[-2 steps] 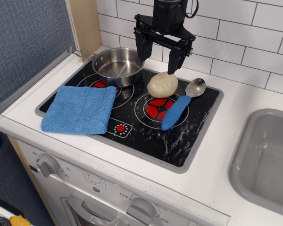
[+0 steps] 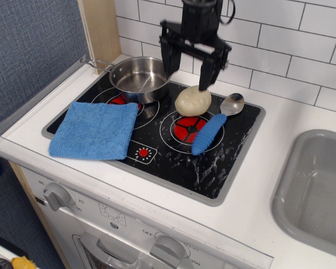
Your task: Put the silver pot on the blue rag.
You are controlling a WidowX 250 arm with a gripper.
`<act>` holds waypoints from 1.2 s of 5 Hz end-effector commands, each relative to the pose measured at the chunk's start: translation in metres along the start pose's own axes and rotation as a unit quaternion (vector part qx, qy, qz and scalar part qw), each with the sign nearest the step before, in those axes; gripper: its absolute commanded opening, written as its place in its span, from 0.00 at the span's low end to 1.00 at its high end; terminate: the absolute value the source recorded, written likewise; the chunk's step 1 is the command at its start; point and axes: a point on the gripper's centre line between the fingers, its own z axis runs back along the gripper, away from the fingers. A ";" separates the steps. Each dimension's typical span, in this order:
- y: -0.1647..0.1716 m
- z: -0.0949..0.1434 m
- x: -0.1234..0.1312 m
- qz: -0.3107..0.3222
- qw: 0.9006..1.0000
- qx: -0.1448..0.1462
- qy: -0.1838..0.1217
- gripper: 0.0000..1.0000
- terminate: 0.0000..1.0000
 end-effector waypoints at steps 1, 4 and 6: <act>0.057 0.018 0.003 0.076 0.996 0.027 -0.025 1.00 0.00; 0.078 -0.013 0.014 0.108 0.994 0.020 0.003 1.00 0.00; 0.052 -0.015 0.030 0.074 0.997 0.016 -0.008 1.00 0.00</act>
